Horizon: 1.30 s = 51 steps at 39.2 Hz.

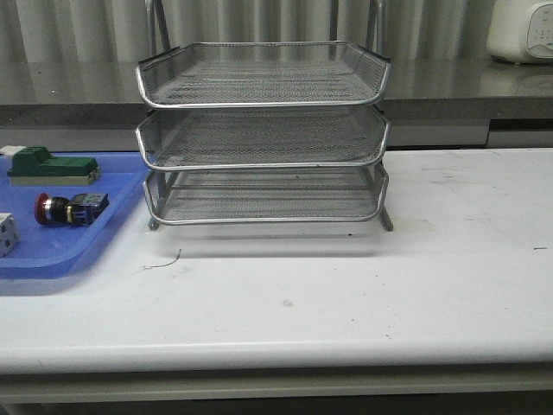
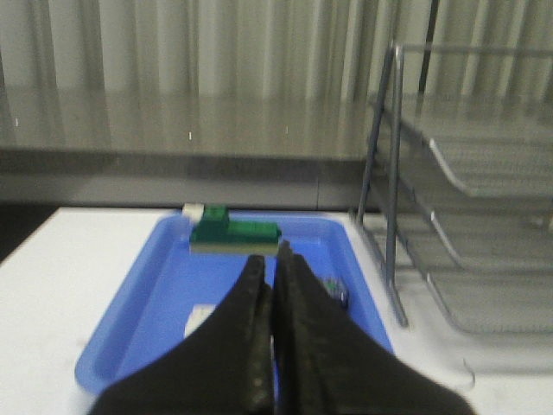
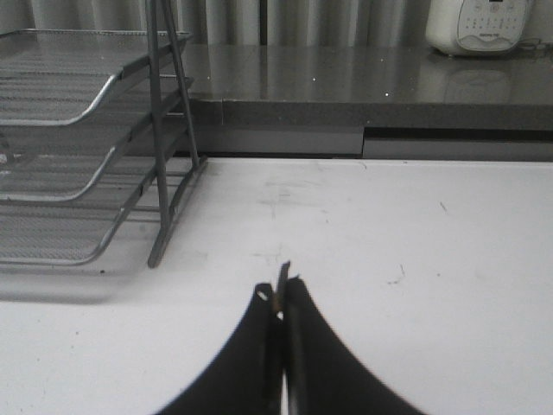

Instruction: Place button on rack with both arms

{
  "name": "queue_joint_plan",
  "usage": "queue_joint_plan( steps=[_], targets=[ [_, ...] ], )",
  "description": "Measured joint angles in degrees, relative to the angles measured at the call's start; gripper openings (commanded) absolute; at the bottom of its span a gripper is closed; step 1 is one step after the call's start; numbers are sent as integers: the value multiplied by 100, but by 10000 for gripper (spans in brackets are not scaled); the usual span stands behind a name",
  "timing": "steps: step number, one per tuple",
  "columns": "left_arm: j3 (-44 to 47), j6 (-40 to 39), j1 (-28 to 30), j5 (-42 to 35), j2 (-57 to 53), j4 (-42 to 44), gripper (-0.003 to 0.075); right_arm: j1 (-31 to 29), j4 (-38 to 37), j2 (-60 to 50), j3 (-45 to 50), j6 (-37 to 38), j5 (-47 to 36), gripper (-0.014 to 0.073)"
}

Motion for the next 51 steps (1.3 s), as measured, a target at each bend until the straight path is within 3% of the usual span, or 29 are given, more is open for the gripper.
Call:
queue_joint_plan(
  steps=[6,16,27,30,32,36,39,41,51],
  targets=[
    [-204,0,0,-435,0,34,-19,0,0,0,-791,0,201,-109],
    [-1716,0,0,703,992,600,-19,0,0,1110,-2440,0,1446,-109],
    [-2323,0,0,989,2736,1016,-8,0,251,2705,-2827,0,1739,-88],
    [-2332,0,0,977,2836,1029,80,0,265,2800,-2827,0,1781,5],
    [-2332,0,0,964,2846,1037,190,0,265,2813,-2827,0,1789,136],
    [-2332,0,0,950,2846,1037,496,0,265,2813,-2827,0,1798,430],
    [-2332,0,0,936,2846,998,643,0,265,2813,-2827,0,1802,563],
    [-2332,0,0,936,2846,969,678,0,265,2813,-2827,0,1802,613],
    [-2345,0,0,928,2846,944,680,0,265,2826,-2827,0,1747,601]
  ],
)
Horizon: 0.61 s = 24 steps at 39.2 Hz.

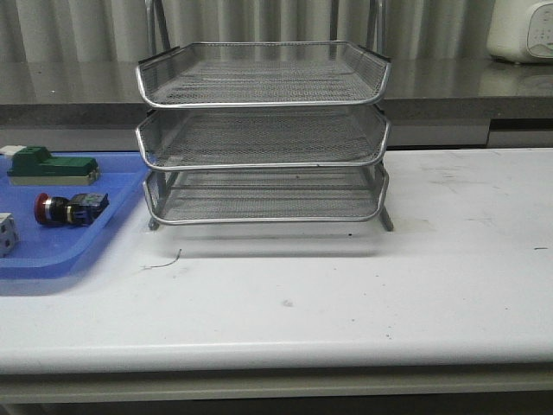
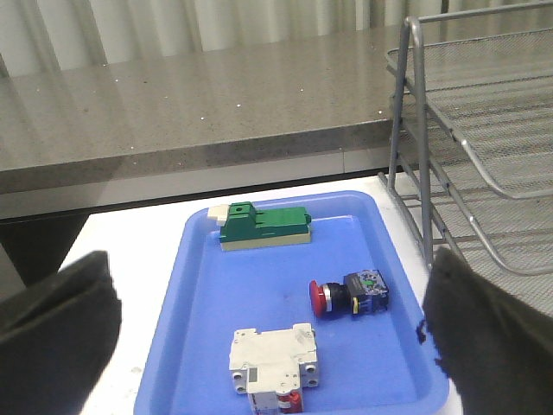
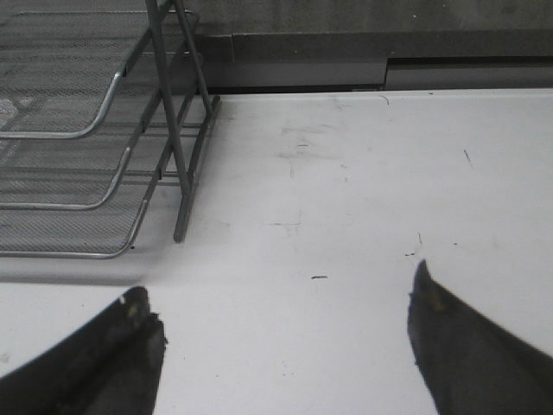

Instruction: Place button on rack with both arms

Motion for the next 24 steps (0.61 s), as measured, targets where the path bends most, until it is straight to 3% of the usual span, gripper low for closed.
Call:
queue_joint_plan(
  steps=[9,20,24],
  targets=[
    [0,0,0,0,0,0,680,0,539,845,-173,0,-237,601],
    [0,0,0,-30,0,0,680,231,1480,3308,-1025,-108,-317,597],
    [0,0,0,-49,0,0,680,493,1975,4130,-1411,-334,-350,517]
  ],
)
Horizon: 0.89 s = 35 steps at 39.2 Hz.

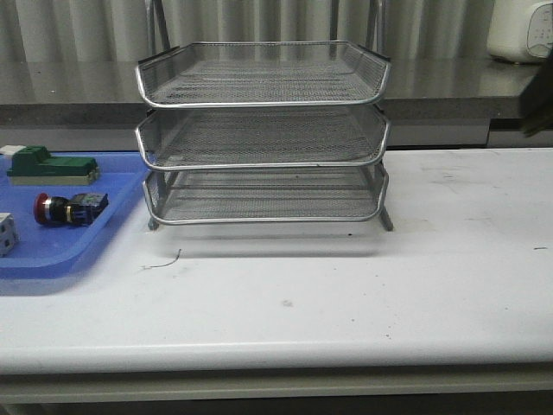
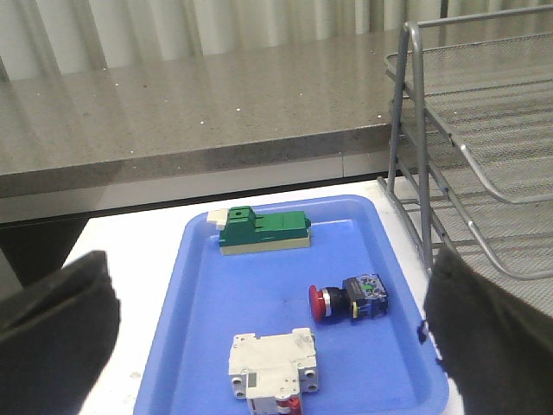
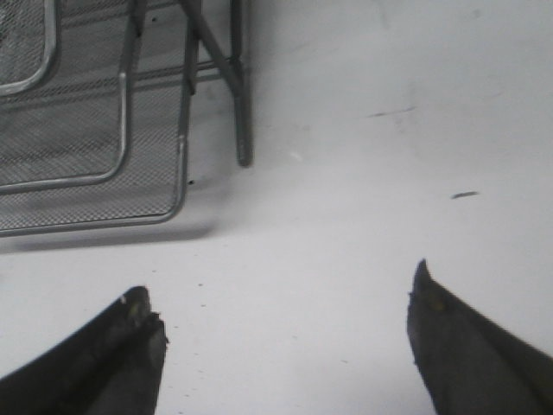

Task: Place button on rack with both arms
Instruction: 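Reach the right gripper to the middle wire tray's front edge and grip it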

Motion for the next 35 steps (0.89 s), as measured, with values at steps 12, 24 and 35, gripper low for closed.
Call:
queue_joint_plan(
  steps=[12,24,35],
  targets=[
    [0,0,0,0,0,0,680,388,2295,1571,-827,-1277,-40,356],
    [0,0,0,0,0,0,680,377,5600,2491,-1133,-4007,160,332],
    [0,0,0,0,0,0,680,246,7684,3057,-1240,-6013,510,296]
  ],
)
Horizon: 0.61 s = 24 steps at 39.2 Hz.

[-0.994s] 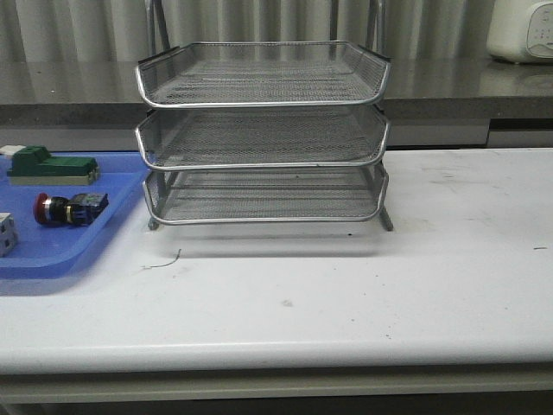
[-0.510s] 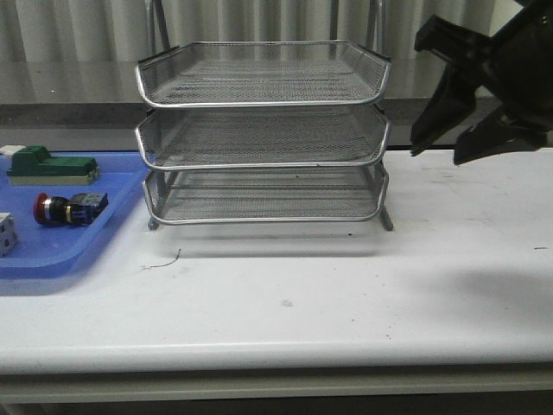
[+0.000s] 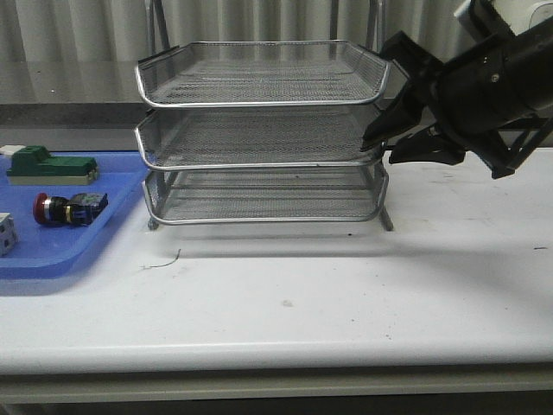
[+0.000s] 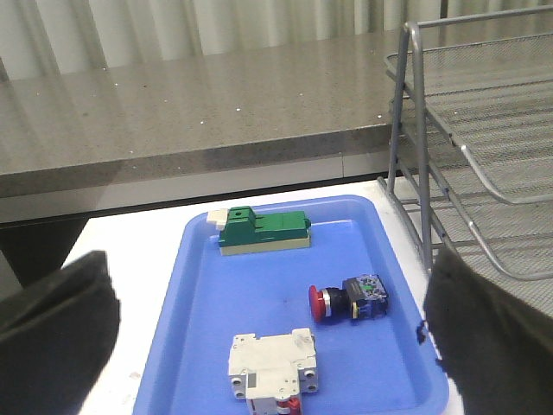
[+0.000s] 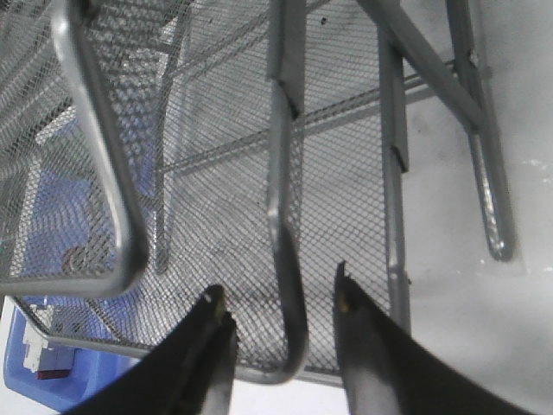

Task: Place button on rack with both arms
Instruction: 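Reach the right gripper to the middle wire tray's front edge and grip it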

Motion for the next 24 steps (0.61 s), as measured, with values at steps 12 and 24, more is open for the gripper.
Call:
queue_joint_plan(
  steps=[12,24],
  targets=[
    [0,0,0,0,0,0,680,0,111,377,-322,-171,70,258],
    [0,0,0,0,0,0,680,-48,133,385,-363,-186,94,43]
  ],
)
